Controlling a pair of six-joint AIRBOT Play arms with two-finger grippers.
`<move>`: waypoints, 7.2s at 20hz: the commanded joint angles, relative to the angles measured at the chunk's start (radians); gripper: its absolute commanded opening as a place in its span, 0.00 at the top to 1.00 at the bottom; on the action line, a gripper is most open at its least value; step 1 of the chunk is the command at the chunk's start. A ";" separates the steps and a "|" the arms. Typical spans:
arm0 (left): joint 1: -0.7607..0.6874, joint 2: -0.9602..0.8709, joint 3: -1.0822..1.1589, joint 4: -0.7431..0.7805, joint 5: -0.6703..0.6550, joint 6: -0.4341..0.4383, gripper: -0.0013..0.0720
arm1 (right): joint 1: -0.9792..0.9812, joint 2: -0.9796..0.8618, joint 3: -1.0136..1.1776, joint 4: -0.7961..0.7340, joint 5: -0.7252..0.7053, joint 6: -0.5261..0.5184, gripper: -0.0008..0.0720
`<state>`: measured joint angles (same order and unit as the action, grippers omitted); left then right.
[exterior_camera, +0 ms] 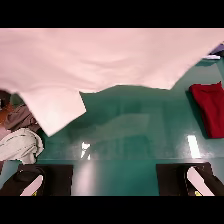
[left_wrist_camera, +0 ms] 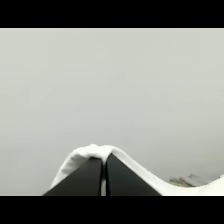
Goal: Fold the shirts.
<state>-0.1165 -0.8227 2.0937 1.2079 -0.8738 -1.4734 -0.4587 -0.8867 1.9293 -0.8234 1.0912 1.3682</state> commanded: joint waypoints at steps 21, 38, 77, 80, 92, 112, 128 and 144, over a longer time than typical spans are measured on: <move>0.001 -0.640 -0.262 0.042 -0.240 0.050 0.95 | 0.130 -0.581 -0.175 -0.541 0.425 0.261 0.98; 0.001 -0.859 -0.272 0.465 -0.094 0.121 0.95 | 0.393 -0.786 -0.229 -0.678 0.109 0.267 0.98; 0.175 -0.068 -1.544 0.041 -0.105 -0.258 0.25 | 0.376 -0.622 -0.378 -0.398 0.360 0.105 0.56; 0.175 -0.072 -1.563 0.040 -0.087 -0.257 0.25 | 0.373 -0.622 -0.378 -0.399 0.361 0.105 0.56; 0.175 -0.115 -1.612 -0.053 0.013 -0.229 0.61 | 0.367 -0.622 -0.378 -0.399 0.366 0.104 0.56; 0.174 -0.117 -1.482 -0.072 -0.126 -0.104 0.95 | 0.168 -0.622 -0.950 -0.192 0.225 -0.054 0.55; -0.010 0.055 -1.482 -0.087 -0.336 -0.149 0.95 | 0.048 -0.343 -0.951 -0.508 0.441 -0.031 0.97; -0.183 0.025 -1.321 0.154 0.184 -0.319 0.95 | 0.138 -0.227 -0.950 -0.392 0.171 0.031 0.97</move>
<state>-0.2996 -0.7761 0.7582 1.2961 -0.8310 -1.7496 -0.3347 -1.1164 0.9783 -1.2915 1.3529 1.3842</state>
